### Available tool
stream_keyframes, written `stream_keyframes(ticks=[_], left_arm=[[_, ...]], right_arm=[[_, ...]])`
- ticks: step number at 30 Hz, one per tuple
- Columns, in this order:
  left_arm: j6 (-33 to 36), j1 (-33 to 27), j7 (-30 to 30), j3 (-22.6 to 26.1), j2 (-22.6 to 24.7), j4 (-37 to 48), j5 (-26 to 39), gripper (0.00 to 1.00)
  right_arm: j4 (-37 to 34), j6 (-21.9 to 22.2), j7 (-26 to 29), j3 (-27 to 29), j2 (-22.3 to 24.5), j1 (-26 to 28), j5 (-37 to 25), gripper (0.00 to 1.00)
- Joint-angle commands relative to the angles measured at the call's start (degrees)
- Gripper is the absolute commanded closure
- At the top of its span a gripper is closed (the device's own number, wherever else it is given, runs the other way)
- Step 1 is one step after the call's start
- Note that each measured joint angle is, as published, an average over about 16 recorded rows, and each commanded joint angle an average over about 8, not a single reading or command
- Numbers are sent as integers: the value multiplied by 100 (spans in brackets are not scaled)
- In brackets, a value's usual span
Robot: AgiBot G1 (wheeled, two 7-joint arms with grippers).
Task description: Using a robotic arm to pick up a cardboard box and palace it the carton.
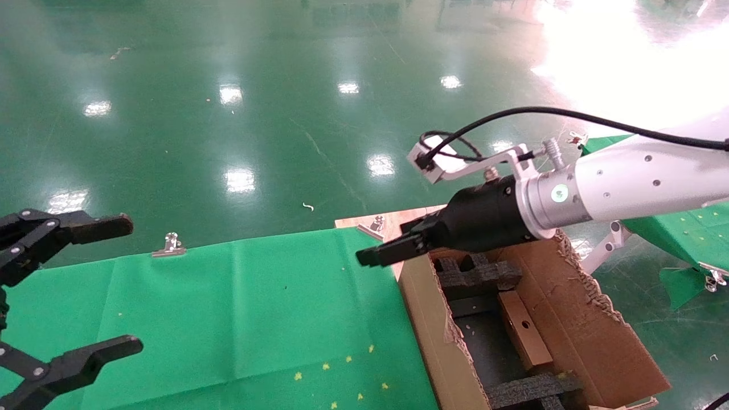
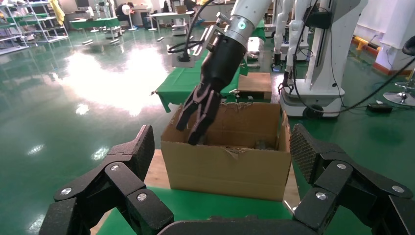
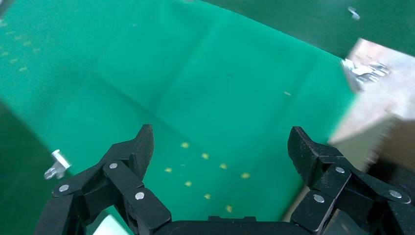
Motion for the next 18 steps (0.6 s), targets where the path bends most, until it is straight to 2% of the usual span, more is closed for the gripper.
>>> stream_keyframes(ticks=[1,18], left_arm=[[0,0,0,0,0,0,0,0],[0,0,0,1,0,0,0,0]], right_arm=[[-16,-123,-298,292,-9,-208,142,0],[-145,-1148,-2782,2719,-87,-1941,1326,0]])
